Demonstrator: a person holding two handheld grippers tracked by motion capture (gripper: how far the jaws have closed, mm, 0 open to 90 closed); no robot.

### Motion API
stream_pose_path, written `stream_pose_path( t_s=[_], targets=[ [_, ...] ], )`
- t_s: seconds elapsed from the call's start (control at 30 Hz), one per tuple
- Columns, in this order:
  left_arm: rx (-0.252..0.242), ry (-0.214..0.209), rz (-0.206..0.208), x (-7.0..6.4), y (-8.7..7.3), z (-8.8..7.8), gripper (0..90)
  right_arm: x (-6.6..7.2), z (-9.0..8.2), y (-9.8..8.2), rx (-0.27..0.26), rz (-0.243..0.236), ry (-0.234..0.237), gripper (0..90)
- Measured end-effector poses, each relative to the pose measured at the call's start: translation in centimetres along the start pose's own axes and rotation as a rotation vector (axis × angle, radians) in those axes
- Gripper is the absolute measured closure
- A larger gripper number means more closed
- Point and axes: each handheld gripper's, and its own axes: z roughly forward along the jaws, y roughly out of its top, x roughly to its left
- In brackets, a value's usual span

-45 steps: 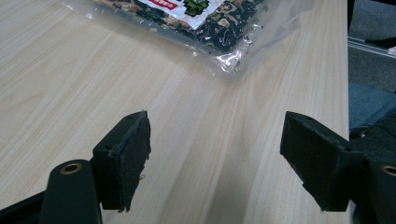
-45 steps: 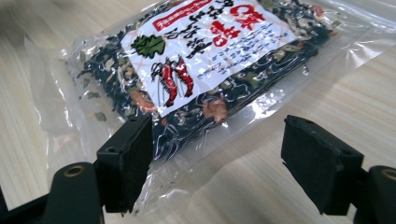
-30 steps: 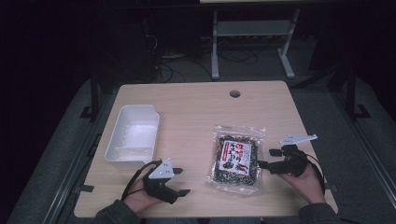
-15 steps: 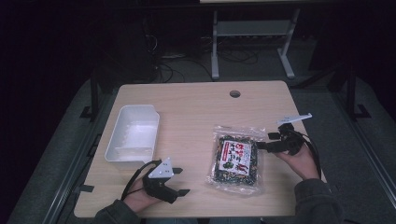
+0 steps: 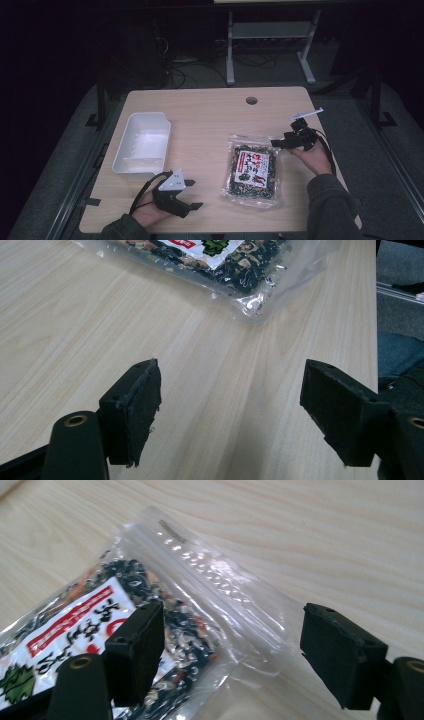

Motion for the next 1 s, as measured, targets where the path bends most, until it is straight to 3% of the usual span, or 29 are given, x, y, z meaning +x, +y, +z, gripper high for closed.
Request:
stream_pose_path(
  t_s=[0.03,0.3,0.5,0.6,0.63,0.77,1.0],
  targets=[
    [0.001,-0.001,0.0,0.0,0.0,0.0,23.9,-0.2,0.2,0.1,0.002,0.001,-0.02,24.5],
    [0.0,-0.003,0.0,0.0,0.0,0.0,23.9,-1.9,2.5,-0.2,0.068,0.074,-0.042,28.2],
    [0.001,-0.004,-0.001,0.0,0.0,0.0,23.9,-2.5,3.2,-0.5,0.059,0.106,0.033,50.1],
    [0.001,-0.003,-0.001,0.0,0.0,0.0,23.9,-2.5,3.1,-0.5,0.058,0.096,0.025,65.7],
    [0.001,-0.003,-0.002,0.1,0.0,0.1,23.9,-2.5,3.1,-0.5,0.058,0.096,0.025,65.7],
    [0.002,-0.002,-0.002,0.1,0.0,0.1,23.9,-2.3,2.3,-0.6,0.024,0.076,0.042,83.5],
    [0.003,-0.005,-0.016,0.4,0.0,0.4,23.9,-1.6,0.5,-1.1,-0.038,0.052,0.107,89.5]
  ],
)
